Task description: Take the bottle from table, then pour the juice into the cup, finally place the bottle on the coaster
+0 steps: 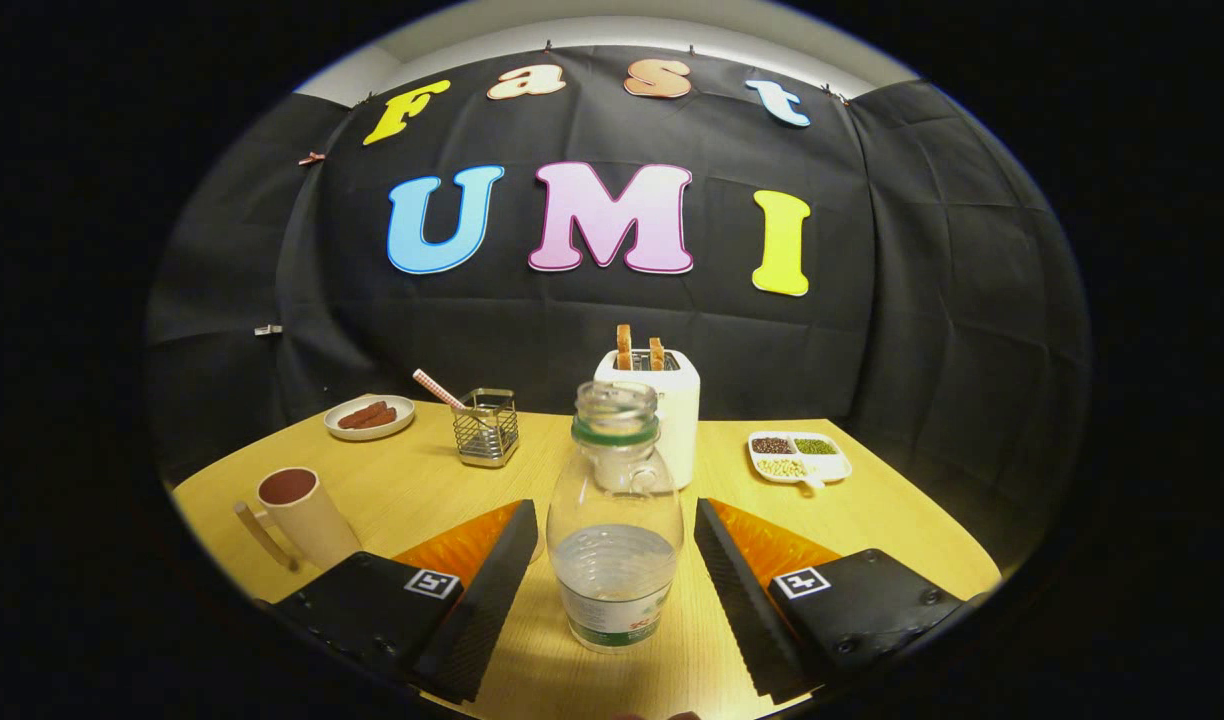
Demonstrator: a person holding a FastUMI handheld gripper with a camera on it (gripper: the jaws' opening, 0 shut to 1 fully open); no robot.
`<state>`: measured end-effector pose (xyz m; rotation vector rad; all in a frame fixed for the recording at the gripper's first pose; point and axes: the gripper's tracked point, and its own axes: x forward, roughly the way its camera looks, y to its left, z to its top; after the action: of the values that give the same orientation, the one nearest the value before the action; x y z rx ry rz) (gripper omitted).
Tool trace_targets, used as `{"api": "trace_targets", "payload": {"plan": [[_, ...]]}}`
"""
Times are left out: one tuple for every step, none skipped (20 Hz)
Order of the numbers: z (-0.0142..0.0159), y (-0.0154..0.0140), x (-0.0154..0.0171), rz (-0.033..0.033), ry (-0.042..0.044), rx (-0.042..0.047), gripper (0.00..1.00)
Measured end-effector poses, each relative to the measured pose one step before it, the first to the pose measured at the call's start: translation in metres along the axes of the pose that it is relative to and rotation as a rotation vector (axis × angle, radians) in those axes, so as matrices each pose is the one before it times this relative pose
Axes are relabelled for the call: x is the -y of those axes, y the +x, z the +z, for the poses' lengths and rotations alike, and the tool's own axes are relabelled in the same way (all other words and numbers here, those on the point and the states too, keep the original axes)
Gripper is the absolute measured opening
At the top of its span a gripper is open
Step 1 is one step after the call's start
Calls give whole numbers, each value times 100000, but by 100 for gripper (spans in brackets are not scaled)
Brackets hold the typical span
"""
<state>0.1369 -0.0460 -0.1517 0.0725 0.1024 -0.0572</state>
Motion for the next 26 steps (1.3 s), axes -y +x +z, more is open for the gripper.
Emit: {"api": "trace_targets", "payload": {"plan": [[-389,23,-174,706,575,-399,98],[-400,56,-8,341,568,-389,98],[-367,40,59,25,473,-441,98],[-309,122,25,29,245,-508,98],[-340,110,58,-167,297,-521,98],[-393,62,123,-245,809,-864,98],[-153,115,-8,99,728,-398,98],[-47,66,-38,58,551,-213,98],[-31,119,-32,141,229,-71,98],[62,130,101,-180,-26,303,96],[88,92,269,-477,-212,546,95],[272,50,38,391,202,1207,93],[30,19,-43,-185,-413,0,88],[-258,63,-271,1059,-283,-365,84],[-71,45,80,-48,-1199,-75,80],[93,-1,-39,384,-982,-25,80],[-1,-99,16,-74,-763,-289,79],[-37,-105,82,-647,-198,-382,77],[18,129,-36,-422,-694,-344,76],[-8,-122,-244,230,-1484,-579,74],[50,98,-135,-62,-1469,-956,74],[61,3,-213,987,-1309,-1235,72],[270,-140,-354,1048,-1142,-826,72],[534,-21,-119,515,-2065,101,72],[784,-173,-153,829,-2719,833,72],[925,-184,-239,735,-3404,1896,72]]}}
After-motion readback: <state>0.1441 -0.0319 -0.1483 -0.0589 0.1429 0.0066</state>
